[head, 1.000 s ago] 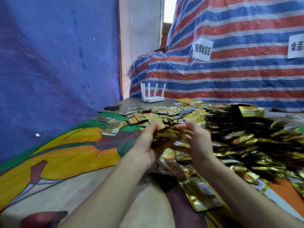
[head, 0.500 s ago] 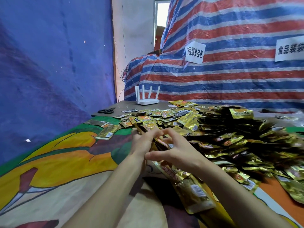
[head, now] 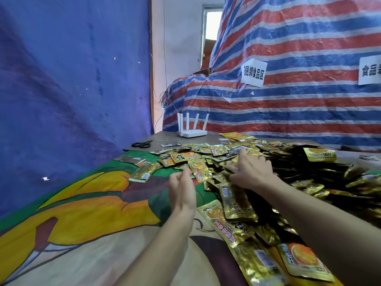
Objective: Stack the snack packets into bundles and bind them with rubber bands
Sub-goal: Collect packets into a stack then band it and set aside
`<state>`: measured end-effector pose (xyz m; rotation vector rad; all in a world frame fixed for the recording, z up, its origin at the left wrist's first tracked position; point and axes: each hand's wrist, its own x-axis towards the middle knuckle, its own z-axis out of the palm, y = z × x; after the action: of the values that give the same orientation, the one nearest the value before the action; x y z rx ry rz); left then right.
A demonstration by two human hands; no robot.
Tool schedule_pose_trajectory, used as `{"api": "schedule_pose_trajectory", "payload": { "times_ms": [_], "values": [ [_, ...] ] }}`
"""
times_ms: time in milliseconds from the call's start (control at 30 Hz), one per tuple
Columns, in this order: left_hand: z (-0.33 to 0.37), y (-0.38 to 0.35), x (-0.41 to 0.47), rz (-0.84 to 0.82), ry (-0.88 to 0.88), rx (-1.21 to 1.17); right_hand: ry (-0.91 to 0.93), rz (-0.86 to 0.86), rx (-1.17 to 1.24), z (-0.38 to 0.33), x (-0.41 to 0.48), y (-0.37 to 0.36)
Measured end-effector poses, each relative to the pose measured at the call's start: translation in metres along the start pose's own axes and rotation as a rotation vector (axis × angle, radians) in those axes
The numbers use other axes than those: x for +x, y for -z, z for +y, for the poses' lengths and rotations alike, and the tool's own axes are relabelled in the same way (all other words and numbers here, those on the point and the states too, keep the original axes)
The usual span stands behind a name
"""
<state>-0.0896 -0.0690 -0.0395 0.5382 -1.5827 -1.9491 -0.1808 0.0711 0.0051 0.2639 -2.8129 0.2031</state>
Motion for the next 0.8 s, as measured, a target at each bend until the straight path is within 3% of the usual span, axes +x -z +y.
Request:
{"api": "schedule_pose_trajectory", "payload": {
  "times_ms": [100,267,400,600,800],
  "values": [
    [-0.004,-0.005,-0.005,0.052,-0.029,0.061,-0.046,-0.089,-0.176,0.003,0.008,-0.021],
    [0.020,-0.016,0.016,-0.044,-0.043,0.218,-0.040,-0.001,-0.159,-0.013,0.023,-0.020],
    [0.023,-0.017,0.059,-0.146,-0.156,0.639,0.008,-0.013,-0.048,-0.029,0.033,-0.010],
    [0.004,-0.034,0.122,-0.254,-0.192,1.109,-0.023,-0.114,0.055,-0.026,0.071,-0.008],
    [-0.024,-0.077,0.167,-0.242,-0.077,1.098,-0.096,-0.283,-0.063,-0.020,0.121,-0.029]
  ]
}}
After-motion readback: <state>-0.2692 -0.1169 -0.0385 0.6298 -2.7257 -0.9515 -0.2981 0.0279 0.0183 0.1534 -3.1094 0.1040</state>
